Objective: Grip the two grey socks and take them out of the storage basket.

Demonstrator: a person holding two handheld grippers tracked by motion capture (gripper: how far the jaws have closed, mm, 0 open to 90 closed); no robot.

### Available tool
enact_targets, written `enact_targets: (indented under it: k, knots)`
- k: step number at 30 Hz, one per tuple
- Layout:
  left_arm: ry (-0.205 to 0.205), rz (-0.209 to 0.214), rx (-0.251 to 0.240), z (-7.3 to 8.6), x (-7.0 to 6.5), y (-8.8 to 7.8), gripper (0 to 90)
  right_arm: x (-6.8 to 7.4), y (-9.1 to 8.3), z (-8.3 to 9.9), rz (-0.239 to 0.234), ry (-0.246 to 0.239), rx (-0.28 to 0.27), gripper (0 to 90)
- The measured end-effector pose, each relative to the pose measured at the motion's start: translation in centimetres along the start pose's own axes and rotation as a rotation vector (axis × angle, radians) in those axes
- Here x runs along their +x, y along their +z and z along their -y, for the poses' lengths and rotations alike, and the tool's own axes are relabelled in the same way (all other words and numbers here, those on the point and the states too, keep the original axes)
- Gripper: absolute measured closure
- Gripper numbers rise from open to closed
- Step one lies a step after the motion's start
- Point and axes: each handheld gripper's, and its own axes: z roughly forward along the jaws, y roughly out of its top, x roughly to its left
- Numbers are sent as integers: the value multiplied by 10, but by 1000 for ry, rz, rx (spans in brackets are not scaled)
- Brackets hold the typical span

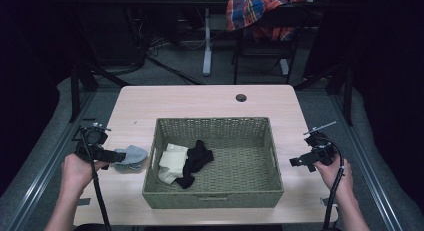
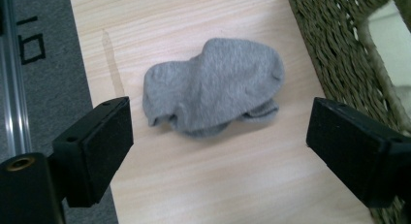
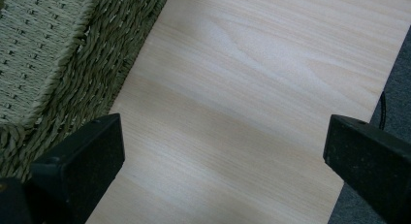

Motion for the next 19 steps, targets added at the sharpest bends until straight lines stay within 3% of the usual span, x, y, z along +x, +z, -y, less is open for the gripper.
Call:
enact_targets:
  k: [6,9,11,19]
  knots:
    - [-4,-10,-16,21,-9,-8,56,0,0,0,0,-1,0,8]
    - [-2,-31,5,36,-13,-3,28,0,0,0,-2,5,-2,8]
    - [0,-34,16,38,-14,-1,8,1,1,1,-11,14,-21,8]
    - [-21,-26,-2,44,-8,7,1,0,1,-1,-7,-8,2,9]
